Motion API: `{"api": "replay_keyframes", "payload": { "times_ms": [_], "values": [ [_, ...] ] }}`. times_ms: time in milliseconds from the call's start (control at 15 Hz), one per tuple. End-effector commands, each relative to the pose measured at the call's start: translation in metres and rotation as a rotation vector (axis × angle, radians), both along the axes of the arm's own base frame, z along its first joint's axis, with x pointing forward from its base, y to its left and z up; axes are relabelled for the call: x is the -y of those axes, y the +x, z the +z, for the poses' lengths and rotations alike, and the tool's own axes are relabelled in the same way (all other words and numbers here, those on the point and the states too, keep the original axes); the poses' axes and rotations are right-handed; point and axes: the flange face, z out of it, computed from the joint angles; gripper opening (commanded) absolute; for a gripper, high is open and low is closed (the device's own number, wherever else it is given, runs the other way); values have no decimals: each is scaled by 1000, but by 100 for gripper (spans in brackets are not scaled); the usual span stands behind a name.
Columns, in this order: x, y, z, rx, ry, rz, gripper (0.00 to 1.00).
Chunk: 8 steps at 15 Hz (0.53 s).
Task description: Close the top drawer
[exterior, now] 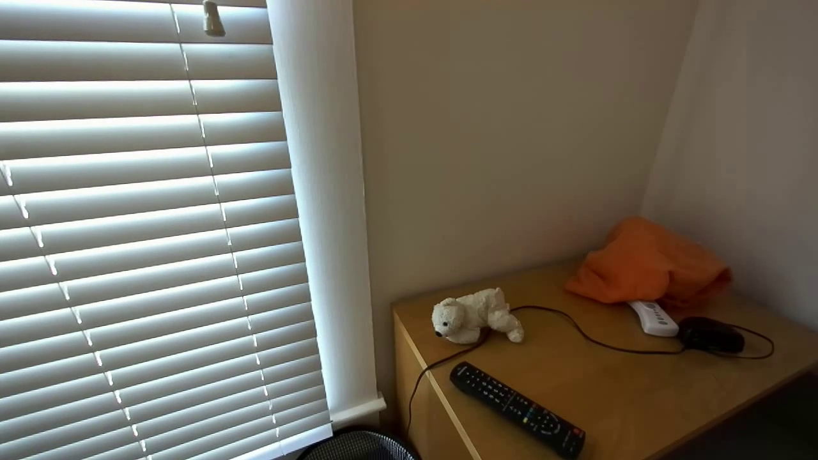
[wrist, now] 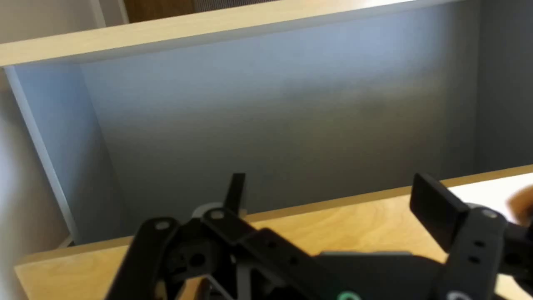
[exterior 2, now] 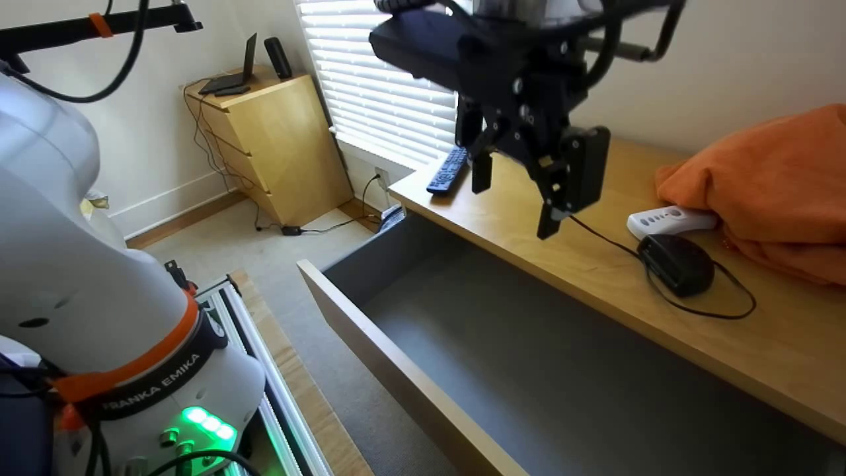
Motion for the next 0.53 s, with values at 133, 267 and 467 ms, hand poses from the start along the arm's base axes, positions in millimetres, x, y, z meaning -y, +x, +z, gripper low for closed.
{"api": "replay_keyframes", "payload": {
  "times_ms": [133, 267, 467],
  "values": [
    [13, -22, -60, -82, -62, -147, 100],
    [17, -26, -76, -117, -68, -189, 100],
    [32, -29, -97, -142, -71, -219, 100]
  ]
}}
